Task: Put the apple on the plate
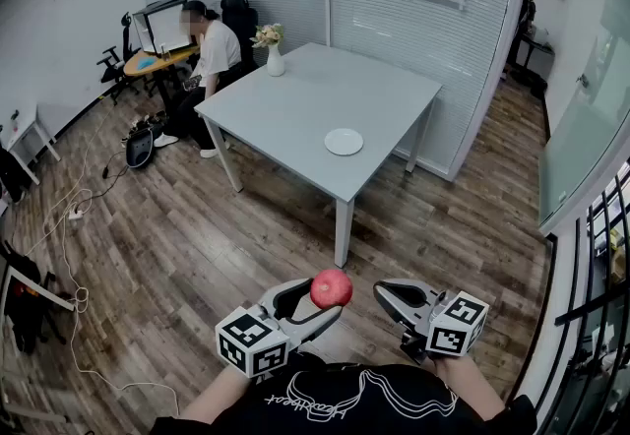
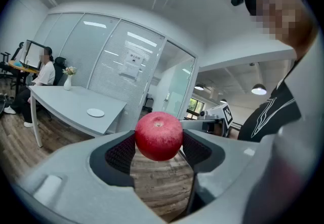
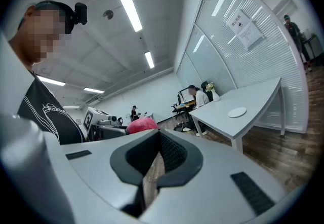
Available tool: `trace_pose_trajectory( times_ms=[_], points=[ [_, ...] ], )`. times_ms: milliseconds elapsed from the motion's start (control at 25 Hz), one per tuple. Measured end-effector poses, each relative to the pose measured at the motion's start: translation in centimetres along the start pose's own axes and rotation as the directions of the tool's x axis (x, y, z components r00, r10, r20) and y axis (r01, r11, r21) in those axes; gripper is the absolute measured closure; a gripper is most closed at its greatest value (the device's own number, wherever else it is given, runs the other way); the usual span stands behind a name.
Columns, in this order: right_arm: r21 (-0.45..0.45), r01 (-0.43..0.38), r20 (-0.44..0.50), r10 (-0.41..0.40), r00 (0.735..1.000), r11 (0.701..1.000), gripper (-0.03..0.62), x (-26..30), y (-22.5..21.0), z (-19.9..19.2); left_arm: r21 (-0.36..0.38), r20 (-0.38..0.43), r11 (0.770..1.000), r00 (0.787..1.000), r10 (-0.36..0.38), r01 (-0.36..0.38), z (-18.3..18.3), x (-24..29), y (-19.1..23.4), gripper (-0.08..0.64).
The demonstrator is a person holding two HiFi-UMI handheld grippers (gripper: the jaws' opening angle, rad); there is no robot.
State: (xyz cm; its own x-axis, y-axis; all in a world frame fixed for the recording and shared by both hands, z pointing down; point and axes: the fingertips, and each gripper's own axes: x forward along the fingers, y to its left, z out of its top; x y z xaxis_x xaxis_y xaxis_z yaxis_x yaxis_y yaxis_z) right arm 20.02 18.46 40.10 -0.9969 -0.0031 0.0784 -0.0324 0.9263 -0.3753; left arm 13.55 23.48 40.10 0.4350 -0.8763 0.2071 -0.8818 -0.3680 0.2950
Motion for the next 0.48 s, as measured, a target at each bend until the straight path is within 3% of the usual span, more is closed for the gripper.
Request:
trace_pose_trajectory(
  times_ms=[480],
  points=[
    [0.026,-0.055,0.008,0.055,0.998,0.998,0.584,0.9,0.4,1.0,0.011,0.007,0.999,1.0,0.031,-0.031,1.5,-0.2,0.3,0.261]
  ],
)
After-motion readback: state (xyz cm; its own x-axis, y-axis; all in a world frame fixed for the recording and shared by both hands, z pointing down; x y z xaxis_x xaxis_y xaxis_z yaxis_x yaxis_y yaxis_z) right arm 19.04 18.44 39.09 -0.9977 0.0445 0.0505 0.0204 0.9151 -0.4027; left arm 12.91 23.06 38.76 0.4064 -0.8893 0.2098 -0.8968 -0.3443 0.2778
